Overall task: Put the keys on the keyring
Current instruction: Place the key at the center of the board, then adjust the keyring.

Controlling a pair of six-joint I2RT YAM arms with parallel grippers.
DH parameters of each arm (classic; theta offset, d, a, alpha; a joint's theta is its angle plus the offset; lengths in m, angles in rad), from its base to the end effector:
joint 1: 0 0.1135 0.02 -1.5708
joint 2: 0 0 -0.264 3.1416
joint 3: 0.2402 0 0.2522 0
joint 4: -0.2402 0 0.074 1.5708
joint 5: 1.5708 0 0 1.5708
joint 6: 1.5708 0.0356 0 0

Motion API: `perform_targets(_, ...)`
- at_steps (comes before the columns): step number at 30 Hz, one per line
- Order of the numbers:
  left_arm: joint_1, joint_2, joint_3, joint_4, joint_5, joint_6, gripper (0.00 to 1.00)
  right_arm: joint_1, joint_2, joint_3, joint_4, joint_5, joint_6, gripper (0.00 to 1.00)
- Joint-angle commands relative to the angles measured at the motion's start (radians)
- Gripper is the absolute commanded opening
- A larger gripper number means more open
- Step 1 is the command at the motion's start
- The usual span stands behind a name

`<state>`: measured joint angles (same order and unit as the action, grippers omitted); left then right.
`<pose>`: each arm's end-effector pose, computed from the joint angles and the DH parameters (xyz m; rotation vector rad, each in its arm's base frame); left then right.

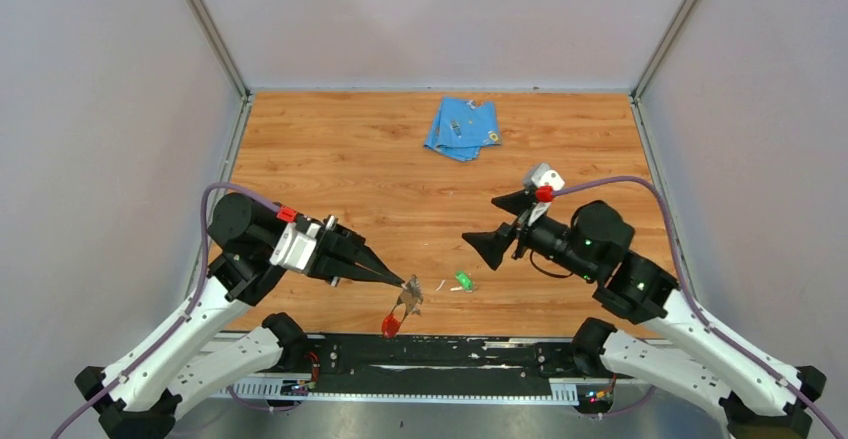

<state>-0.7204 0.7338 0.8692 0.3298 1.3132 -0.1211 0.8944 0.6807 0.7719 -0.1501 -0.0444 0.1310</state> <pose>0.0771 -0.1135 0.4201 1.5076 0.5942 -1.3828 0.1006 0.1279 0.3553 -0.6637 1.5585 0.8160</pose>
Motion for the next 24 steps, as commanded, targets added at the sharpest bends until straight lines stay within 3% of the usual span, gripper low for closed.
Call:
perform_targets(1, 0.027, 0.04, -0.01, 0.022, 0.003, 0.021, 0.0, 0.005, -0.039, 0.087, 0.034, -0.258, -0.117, 0.92)
perform_targets(6, 0.075, 0.071, -0.049, 0.022, -0.055, 0.006, 0.0, 0.006, -0.03, 0.166, 0.07, -0.458, -0.127, 0.86)
perform_targets(13, 0.117, 0.089, -0.076, 0.021, -0.138, -0.009, 0.0, 0.008, 0.036, 0.199, 0.139, -0.58, -0.1, 0.76)
perform_targets(19, 0.124, 0.092, -0.08, 0.021, -0.164, -0.012, 0.0, 0.05, 0.109, 0.214, 0.141, -0.572, -0.126, 0.67)
perform_targets(24, 0.128, 0.091, -0.085, 0.021, -0.179, -0.014, 0.0, 0.11, 0.139, 0.214, 0.173, -0.464, -0.191, 0.58)
